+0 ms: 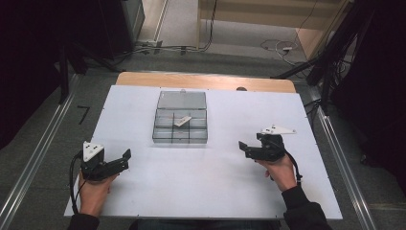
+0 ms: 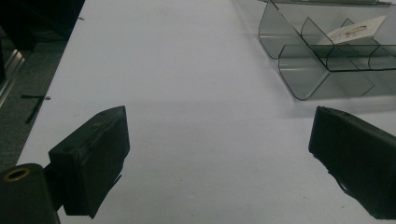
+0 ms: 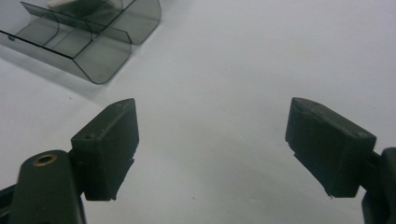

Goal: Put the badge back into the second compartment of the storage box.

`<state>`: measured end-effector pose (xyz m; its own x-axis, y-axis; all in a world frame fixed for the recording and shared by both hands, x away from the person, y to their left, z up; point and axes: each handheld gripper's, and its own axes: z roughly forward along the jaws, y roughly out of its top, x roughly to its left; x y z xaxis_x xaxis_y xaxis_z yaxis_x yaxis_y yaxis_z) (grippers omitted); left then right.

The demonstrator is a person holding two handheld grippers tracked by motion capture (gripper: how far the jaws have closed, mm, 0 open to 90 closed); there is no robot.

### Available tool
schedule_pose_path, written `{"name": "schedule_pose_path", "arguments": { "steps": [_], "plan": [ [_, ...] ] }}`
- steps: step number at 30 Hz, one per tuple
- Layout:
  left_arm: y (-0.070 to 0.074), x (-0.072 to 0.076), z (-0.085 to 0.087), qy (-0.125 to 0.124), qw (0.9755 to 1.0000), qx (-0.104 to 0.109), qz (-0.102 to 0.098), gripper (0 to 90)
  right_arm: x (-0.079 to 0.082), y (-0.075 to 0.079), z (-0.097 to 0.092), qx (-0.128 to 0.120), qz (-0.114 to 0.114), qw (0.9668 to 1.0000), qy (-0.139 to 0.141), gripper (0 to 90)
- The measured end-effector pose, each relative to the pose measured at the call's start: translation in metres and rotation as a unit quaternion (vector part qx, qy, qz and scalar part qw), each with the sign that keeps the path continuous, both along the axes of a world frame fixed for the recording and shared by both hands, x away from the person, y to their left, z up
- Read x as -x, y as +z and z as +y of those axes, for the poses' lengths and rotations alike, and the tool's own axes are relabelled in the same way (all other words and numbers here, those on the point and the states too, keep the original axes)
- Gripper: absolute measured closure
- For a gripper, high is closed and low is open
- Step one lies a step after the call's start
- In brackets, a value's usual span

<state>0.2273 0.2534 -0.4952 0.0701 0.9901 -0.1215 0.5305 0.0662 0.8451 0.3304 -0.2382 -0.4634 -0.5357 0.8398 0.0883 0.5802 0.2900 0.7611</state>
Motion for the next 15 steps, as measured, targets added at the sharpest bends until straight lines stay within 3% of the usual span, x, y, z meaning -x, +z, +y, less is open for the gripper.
{"name": "schedule_pose_path", "arguments": {
  "steps": [15],
  "plan": [
    [0.001,0.000,-0.004,-0.004,1.0000,0.000,0.001,5.5,0.017,-0.004,-0.035,0.003,-0.005,0.9997,-0.025,16.2]
  ]
}}
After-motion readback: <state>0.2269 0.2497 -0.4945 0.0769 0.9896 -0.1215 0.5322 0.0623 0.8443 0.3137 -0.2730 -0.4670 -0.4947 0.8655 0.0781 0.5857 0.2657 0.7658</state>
